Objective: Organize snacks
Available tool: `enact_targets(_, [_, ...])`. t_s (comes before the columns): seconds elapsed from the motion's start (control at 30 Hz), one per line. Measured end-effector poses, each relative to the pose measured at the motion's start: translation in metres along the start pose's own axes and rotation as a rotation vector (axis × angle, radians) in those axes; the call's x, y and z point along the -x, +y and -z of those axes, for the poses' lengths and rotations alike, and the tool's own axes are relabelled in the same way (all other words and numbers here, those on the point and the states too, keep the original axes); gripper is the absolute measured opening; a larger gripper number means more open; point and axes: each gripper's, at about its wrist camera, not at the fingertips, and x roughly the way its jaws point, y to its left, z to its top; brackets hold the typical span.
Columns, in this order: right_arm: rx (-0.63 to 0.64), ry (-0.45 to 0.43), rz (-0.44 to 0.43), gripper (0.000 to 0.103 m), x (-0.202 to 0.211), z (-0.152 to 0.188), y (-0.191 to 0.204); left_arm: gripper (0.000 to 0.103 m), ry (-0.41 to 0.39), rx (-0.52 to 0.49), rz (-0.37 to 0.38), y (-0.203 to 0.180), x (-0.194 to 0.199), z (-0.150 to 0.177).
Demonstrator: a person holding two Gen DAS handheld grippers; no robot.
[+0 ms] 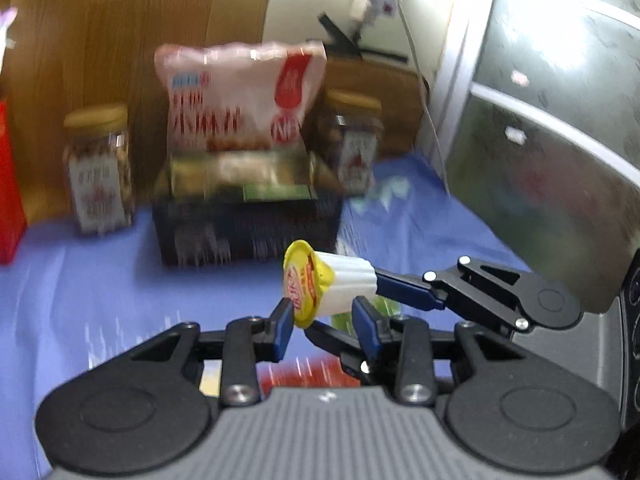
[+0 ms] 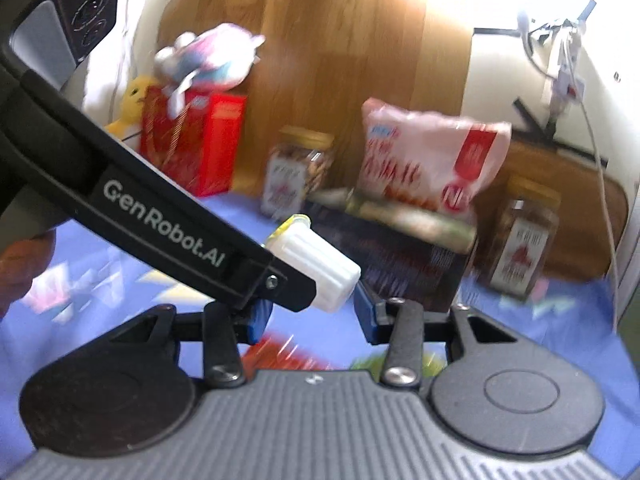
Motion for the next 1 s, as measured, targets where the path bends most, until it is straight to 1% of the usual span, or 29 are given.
enact_targets(0.13, [-0.064, -0.008, 0.012, 0.047, -0.043, -0.026, -0.035, 0.033, -0.042, 0.03, -0.024, 0.016, -0.035, -0.042])
enact_targets(0.27, [-0.101, 0.022, 0.017, 0.047, -0.09, -0.042, -0.059, 0.033, -0.032, 0.084, -0.047, 0.039, -0.075, -0.07])
enact_targets(0.33, [-0.122, 0.041, 0.01, 0.047, -0.113, -0.044, -0.069, 0.033, -0.026, 0.105, -0.081, 0.051, -0.093, -0.078])
enact_targets(0.4, [-0.136, 0.046, -0.006, 0.047, -0.131, -0.045, -0.073, 0.035, -0.028, 0.109, -0.126, 0.06, -0.106, -0.082])
enact_targets(0.47, [-0.141, 0.046, -0.01, 0.048, -0.143, -0.046, -0.073, 0.037, -0.026, 0.108, -0.19, 0.067, -0.116, -0.084])
enact_targets(0.5, [-0.138, 0.05, -0.009, 0.048, -0.147, -0.046, -0.073, 0.037, -0.027, 0.109, -0.203, 0.071, -0.119, -0.085])
enact_targets(0.53, [-0.141, 0.052, -0.012, 0.048, -0.147, -0.046, -0.073, 0.039, -0.028, 0.119, -0.205, 0.074, -0.118, -0.083])
enact_targets(0.6, [-0.159, 0.045, -0.022, 0.048, -0.138, -0.042, -0.076, 0.041, -0.048, 0.13, -0.184, 0.077, -0.108, -0.078])
enact_targets(0.7, [-0.194, 0.028, -0.01, 0.048, -0.112, -0.033, -0.084, 0.042, -0.074, 0.133, -0.153, 0.076, -0.085, -0.062])
enact_targets(0.77, [-0.254, 0.025, -0.018, 0.048, -0.091, -0.021, -0.095, 0.044, -0.074, 0.132, -0.123, 0.071, -0.071, -0.046])
enact_targets(0.8, [-0.289, 0.036, -0.023, 0.048, -0.083, -0.014, -0.101, 0.044, -0.058, 0.129, -0.107, 0.068, -0.066, -0.036])
enact_targets(0.9, [-0.402, 0.104, -0.027, 0.048, -0.058, 0.013, -0.112, 0.044, 0.006, 0.117, -0.064, 0.059, -0.06, -0.007])
enact_targets(0.93, [-0.439, 0.123, -0.048, 0.048, -0.051, 0.021, -0.113, 0.044, 0.04, 0.119, -0.051, 0.055, -0.059, 0.005])
enact_targets(1.0, [-0.503, 0.158, -0.088, 0.048, -0.035, 0.038, -0.109, 0.044, 0.081, 0.136, -0.021, 0.051, -0.054, 0.025])
